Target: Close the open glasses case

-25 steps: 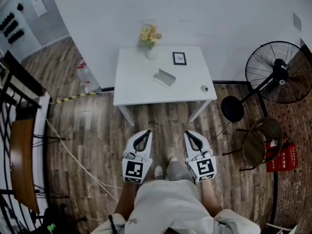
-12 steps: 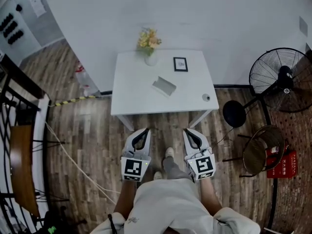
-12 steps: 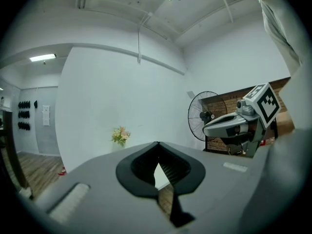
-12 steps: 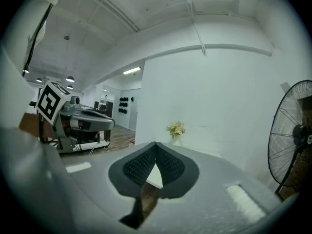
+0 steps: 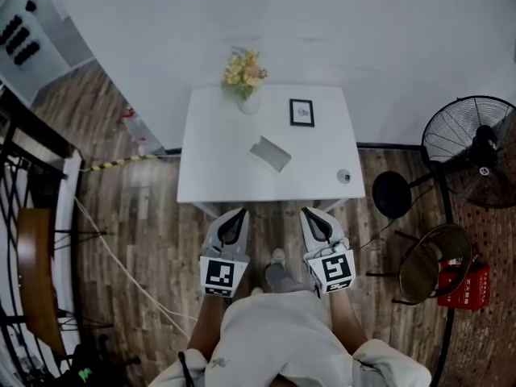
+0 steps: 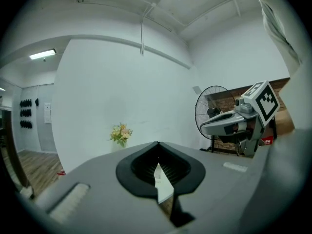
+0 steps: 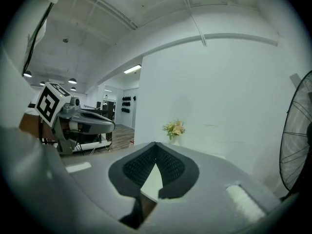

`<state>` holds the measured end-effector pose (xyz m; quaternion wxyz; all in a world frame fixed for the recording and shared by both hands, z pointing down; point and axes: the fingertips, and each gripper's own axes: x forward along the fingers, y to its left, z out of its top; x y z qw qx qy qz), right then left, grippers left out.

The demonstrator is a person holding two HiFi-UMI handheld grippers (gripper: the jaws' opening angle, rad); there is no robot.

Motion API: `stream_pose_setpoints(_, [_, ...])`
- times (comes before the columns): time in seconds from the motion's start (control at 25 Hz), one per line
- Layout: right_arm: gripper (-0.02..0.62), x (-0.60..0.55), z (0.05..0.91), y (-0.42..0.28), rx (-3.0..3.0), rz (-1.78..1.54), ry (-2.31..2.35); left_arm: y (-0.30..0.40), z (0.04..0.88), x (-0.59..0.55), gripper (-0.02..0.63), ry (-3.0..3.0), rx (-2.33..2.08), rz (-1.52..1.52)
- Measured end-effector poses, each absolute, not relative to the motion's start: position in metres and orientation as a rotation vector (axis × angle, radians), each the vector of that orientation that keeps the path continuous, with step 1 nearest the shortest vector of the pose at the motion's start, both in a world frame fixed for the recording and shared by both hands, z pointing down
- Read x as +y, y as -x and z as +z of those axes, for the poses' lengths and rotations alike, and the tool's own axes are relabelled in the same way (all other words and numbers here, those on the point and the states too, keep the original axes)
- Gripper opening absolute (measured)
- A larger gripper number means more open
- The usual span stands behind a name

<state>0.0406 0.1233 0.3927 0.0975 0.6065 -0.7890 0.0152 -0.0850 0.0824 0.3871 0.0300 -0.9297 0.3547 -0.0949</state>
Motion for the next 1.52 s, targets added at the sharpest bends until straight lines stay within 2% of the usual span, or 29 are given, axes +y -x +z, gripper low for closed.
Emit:
stream_pose_setpoints(0.56, [0.005, 0.049, 0.383, -0.096, -2.436, 0.034, -1.688, 0.037, 0.376, 0.025, 0.02, 2.811, 1.221, -0.326])
stream_pose_setpoints(1.52, [0.005, -0.042, 0.408, -0.114, -2.402, 0.103, -1.687, 0.008, 0.392, -0.075, 0.02, 2.832, 1.195, -0.32])
